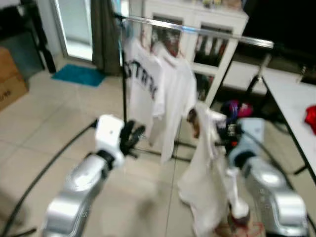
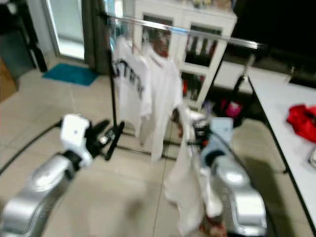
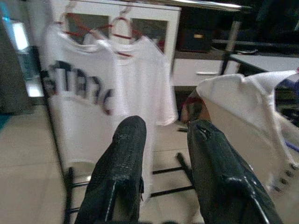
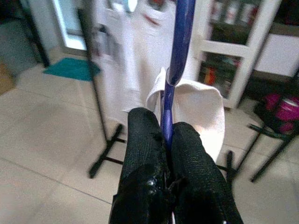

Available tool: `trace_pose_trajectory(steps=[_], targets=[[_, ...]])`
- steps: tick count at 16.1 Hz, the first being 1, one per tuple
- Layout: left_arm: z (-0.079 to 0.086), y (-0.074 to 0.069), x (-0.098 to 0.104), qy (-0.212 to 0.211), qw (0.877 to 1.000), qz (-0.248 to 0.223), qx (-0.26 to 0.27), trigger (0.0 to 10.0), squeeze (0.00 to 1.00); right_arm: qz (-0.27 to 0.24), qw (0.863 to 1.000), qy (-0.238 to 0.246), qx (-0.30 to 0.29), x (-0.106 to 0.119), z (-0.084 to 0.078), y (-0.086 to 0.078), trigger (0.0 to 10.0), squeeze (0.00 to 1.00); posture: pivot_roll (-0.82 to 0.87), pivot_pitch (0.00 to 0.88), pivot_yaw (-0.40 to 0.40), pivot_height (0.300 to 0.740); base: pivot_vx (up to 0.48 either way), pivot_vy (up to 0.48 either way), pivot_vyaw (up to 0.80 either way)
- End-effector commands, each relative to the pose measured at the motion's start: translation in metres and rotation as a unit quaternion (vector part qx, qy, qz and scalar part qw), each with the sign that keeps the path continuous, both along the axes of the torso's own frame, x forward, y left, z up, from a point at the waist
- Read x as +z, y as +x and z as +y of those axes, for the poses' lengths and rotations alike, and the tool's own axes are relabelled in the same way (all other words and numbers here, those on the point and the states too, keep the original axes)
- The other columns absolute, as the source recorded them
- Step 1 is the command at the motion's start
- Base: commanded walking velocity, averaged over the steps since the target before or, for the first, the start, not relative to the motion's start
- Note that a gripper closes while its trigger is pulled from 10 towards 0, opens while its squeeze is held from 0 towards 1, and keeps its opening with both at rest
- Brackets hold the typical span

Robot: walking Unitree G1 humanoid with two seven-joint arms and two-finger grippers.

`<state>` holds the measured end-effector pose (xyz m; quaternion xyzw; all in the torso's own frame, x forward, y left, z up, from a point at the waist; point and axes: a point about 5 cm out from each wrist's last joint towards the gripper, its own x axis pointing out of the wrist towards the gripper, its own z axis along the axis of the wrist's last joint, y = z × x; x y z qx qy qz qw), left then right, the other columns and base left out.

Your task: Hang hanger

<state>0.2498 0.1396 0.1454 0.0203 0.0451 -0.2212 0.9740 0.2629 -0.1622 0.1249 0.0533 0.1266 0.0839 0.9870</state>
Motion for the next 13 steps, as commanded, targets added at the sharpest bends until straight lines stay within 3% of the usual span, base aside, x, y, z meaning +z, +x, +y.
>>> trace_pose_trajectory(steps=[1, 3, 4, 8, 10, 11, 12, 13], targets=[[-0.006, 0.000, 0.001, -0.006, 1.000, 0.000, -0.008, 10.0, 0.00, -0.017, 1.000, -0.006, -0.009, 0.008, -0.007, 0.000, 0.0, 0.00, -0.03, 0.000, -0.110, 0.710, 0.000, 0.480, 0.00], [-0.007, 0.000, 0.001, -0.005, 1.000, 0.000, -0.010, 10.0, 0.00, -0.017, 1.000, -0.007, -0.008, 0.008, -0.008, 0.000, 0.0, 0.00, -0.03, 0.000, -0.109, 0.710, 0.000, 0.394, 0.00], [-0.007, 0.002, 0.002, 0.019, 1.000, -0.006, -0.012, 10.0, 0.00, -0.018, 1.000, -0.008, -0.007, 0.009, -0.008, 0.000, 0.0, 0.00, -0.03, 0.000, -0.109, 0.710, 0.000, -0.274, 0.00], [-0.007, 0.003, 0.001, 0.020, 1.000, -0.004, -0.009, 10.0, 0.00, -0.026, 0.999, -0.012, 0.013, 0.011, -0.004, 0.000, 0.0, 0.00, -0.03, 0.000, -0.107, 0.710, 0.000, -0.480, 0.00], [-0.006, 0.004, 0.001, 0.013, 1.000, 0.001, -0.002, 10.0, 0.00, -0.036, 0.999, -0.015, 0.036, 0.015, 0.001, 0.001, 0.0, 0.00, -0.03, 0.000, -0.107, 0.710, 0.000, 0.000, 0.00], [-0.007, 0.005, 0.003, -0.002, 1.000, -0.002, -0.015, 10.0, 0.22, -0.047, 0.997, -0.012, 0.064, 0.019, 0.007, 0.001, 0.0, 0.00, -0.02, 0.000, -0.105, 0.710, 0.000, 0.000, 0.00], [-0.006, 0.008, 0.006, -0.021, 1.000, -0.004, -0.020, 10.0, 1.00, -0.059, 0.993, -0.012, 0.098, 0.024, 0.013, 0.001, 0.0, 0.00, -0.03, 0.000, -0.100, 0.710, 0.000, 0.000, 0.00], [-0.007, 0.010, 0.008, -0.020, 0.999, -0.006, -0.030, 10.0, 1.00, -0.064, 0.991, -0.013, 0.116, 0.026, 0.016, 0.001, 0.0, 0.00, -0.03, 0.000, -0.098, 0.710, 0.000, 0.000, 0.00]])
